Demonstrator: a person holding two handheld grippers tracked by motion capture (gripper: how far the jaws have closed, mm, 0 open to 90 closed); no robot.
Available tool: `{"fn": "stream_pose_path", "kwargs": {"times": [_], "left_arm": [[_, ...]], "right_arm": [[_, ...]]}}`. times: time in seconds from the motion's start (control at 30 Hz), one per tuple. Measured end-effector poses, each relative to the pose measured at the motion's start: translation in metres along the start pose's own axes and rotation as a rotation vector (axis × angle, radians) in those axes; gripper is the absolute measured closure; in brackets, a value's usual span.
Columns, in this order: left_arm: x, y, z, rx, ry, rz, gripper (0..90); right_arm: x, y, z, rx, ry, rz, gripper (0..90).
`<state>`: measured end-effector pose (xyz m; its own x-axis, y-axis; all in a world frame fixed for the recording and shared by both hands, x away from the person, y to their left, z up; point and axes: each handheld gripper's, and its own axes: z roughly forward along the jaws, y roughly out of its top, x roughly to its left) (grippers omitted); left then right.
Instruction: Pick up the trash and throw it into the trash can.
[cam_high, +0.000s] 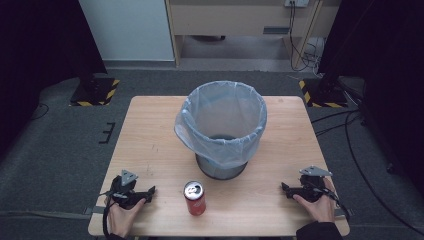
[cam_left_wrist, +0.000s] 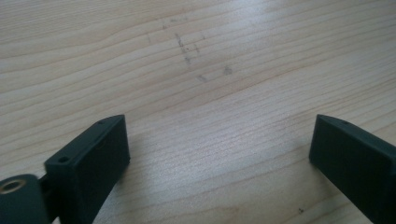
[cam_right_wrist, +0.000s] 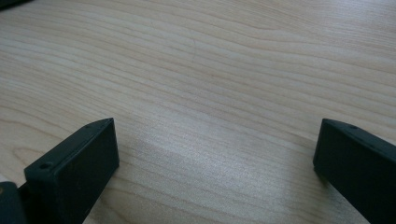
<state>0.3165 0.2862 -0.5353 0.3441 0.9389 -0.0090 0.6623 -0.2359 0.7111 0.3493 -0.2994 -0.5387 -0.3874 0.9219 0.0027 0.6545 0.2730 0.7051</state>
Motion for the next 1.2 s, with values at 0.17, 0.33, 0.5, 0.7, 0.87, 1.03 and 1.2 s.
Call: {"fn": "stream_pose_path", "kwargs": {"times": [0.17,0.33,0.5,0.7,0.87,1.03,1.2], "left_arm": [[0.008,-0.004,-0.007,-0.062,-0.060,-0.061,17.1],[0.006,-0.003,-0.016,-0.115,-0.074,-0.066,18.6],[0.004,0.001,-0.030,-0.187,-0.060,-0.037,19.2],[0.002,0.005,-0.043,-0.252,-0.034,-0.035,20.0],[-0.001,0.008,-0.055,-0.314,0.005,-0.030,20.0],[-0.005,0.011,-0.070,-0.397,0.014,-0.031,20.0],[-0.011,0.016,-0.080,-0.459,-0.025,-0.025,20.8]], "right_arm": [[0.002,-0.001,-0.001,0.000,-0.007,0.009,0.4],[0.002,-0.001,-0.001,-0.001,-0.010,0.010,0.4],[0.002,-0.001,-0.001,-0.001,-0.011,0.010,0.4],[0.002,-0.001,-0.001,-0.001,-0.011,0.010,0.4],[0.002,-0.001,-0.001,-0.001,-0.010,0.010,0.3],[0.002,-0.001,-0.001,-0.001,-0.010,0.010,0.3],[0.002,-0.001,-0.001,-0.001,-0.010,0.010,0.3]]}}
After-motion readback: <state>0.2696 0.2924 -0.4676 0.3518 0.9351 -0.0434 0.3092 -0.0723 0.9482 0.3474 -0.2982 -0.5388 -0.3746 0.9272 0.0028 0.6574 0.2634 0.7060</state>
